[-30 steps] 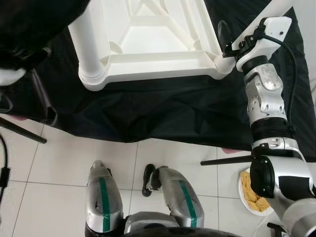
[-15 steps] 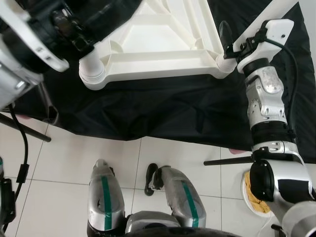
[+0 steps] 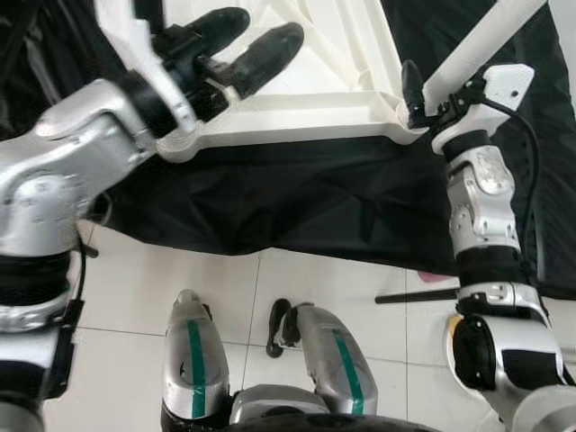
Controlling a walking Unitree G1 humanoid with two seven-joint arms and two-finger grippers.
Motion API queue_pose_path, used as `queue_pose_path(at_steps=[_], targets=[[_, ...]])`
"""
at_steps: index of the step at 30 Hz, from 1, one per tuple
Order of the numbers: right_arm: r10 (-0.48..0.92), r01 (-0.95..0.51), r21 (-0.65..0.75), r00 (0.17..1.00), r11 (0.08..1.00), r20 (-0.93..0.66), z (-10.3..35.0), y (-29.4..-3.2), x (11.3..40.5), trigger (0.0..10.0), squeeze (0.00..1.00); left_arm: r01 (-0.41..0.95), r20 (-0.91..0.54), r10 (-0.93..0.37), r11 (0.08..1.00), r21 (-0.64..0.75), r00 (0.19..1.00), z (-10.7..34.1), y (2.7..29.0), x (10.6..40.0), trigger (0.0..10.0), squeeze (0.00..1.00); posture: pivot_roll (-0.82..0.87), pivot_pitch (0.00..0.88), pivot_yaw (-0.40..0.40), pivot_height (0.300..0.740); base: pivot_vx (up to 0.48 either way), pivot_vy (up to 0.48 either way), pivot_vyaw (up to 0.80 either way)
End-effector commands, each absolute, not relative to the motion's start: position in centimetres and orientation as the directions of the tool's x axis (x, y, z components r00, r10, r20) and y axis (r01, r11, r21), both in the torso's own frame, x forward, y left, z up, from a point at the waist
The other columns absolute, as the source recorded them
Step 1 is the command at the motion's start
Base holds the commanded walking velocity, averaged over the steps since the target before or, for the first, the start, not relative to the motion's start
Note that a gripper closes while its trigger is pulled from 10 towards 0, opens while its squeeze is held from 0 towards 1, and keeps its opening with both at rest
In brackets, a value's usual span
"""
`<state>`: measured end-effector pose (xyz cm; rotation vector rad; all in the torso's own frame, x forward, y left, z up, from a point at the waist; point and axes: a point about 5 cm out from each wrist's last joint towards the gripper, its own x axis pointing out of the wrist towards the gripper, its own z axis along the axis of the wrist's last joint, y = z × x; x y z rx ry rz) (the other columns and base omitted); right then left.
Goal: Building children table
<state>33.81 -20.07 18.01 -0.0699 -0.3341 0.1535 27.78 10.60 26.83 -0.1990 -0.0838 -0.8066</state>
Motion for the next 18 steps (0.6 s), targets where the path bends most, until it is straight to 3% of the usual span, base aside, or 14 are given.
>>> queue_pose_path(at_steps=[1,7,10,17,18], targets=[[0.142,-0.118,-0.095,0.939,0.989,0.314,17.8,-20.8,33.5,10.0,0.00,0.701,0.085,-0.697,0.701,-0.133,0.712,25.7,9.9,28.3,10.0,0.00,0.14,0.140,-0.110,0.740,0.000,0.000,0.00],[0.131,-0.106,-0.095,0.939,0.990,0.317,17.9,-21.1,33.2,10.0,0.00,0.639,0.003,-0.641,0.765,-0.082,0.768,23.8,9.7,29.0,10.0,0.00,0.13,0.144,-0.105,0.740,0.000,0.000,0.00],[0.132,-0.106,-0.099,0.939,0.990,0.317,17.8,-21.2,32.8,10.0,0.00,0.562,-0.096,-0.559,0.827,0.006,0.824,21.5,10.7,29.6,10.0,0.00,0.12,0.145,-0.107,0.740,0.000,0.000,0.00],[0.216,-0.195,-0.098,0.929,0.976,0.301,17.7,-20.4,32.5,10.0,0.00,0.489,-0.140,-0.474,0.865,0.108,0.869,20.1,13.0,30.8,10.0,0.00,0.11,0.148,-0.109,0.740,0.000,0.000,0.00],[0.241,-0.224,-0.089,0.925,0.971,0.295,17.7,-20.1,32.4,4.4,0.00,0.460,-0.144,-0.442,0.876,0.145,0.886,20.0,13.5,31.4,10.0,0.00,0.11,0.149,-0.110,0.740,0.000,0.000,0.00]])
